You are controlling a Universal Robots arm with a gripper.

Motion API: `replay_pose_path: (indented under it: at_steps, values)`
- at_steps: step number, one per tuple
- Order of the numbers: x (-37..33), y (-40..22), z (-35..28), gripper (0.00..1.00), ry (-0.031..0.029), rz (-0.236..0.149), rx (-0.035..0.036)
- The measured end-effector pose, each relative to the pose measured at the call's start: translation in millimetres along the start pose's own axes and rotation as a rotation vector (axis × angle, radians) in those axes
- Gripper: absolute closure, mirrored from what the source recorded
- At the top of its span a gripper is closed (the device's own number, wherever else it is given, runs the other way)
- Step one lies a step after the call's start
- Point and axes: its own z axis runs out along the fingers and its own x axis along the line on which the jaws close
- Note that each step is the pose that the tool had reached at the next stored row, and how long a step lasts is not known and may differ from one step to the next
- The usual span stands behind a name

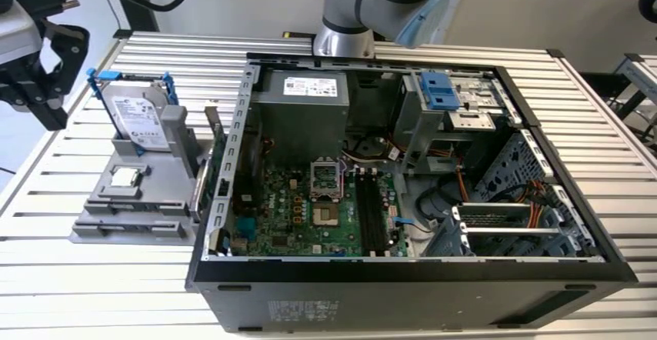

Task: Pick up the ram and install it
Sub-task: 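Pick up the ram and move it above insertion slot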

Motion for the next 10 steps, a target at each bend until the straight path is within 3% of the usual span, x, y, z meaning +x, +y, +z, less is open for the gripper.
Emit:
replay_pose_path:
  at_steps: [10]
  values:
    - [-0.2,0.5,-1.2,1.0,0.0054,-0.111,-0.0021]
